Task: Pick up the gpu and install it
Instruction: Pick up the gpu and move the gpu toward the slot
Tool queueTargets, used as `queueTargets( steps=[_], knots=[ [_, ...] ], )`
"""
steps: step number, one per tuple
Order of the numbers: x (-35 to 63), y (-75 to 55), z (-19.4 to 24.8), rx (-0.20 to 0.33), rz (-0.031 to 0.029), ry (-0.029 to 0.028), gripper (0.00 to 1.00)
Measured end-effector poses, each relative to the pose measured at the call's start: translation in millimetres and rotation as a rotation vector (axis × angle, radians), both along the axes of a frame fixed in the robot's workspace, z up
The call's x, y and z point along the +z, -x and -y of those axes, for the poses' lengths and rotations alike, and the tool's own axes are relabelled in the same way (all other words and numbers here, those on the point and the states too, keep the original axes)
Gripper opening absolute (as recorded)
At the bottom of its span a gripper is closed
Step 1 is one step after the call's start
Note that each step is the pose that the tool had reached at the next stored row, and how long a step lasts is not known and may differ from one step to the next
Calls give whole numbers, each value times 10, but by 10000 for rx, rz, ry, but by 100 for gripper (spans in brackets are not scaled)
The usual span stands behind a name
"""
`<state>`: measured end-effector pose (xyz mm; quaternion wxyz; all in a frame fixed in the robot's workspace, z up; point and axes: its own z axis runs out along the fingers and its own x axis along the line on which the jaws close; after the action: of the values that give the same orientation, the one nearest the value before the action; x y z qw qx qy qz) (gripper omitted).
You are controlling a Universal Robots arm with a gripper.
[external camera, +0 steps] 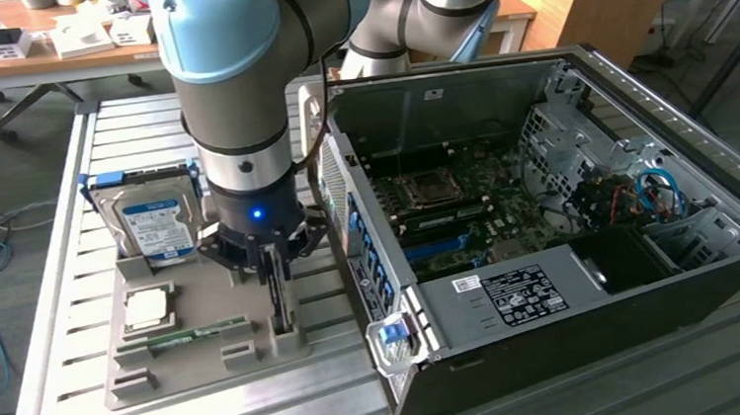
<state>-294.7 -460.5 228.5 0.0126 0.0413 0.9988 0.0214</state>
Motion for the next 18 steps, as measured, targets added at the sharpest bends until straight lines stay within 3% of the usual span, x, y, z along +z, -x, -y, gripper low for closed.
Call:
queueTargets(
  steps=[6, 18],
  knots=[
    [3, 0, 1, 0, 1, -80, 35],
    [4, 1, 14, 0, 0, -73, 35]
  ],
)
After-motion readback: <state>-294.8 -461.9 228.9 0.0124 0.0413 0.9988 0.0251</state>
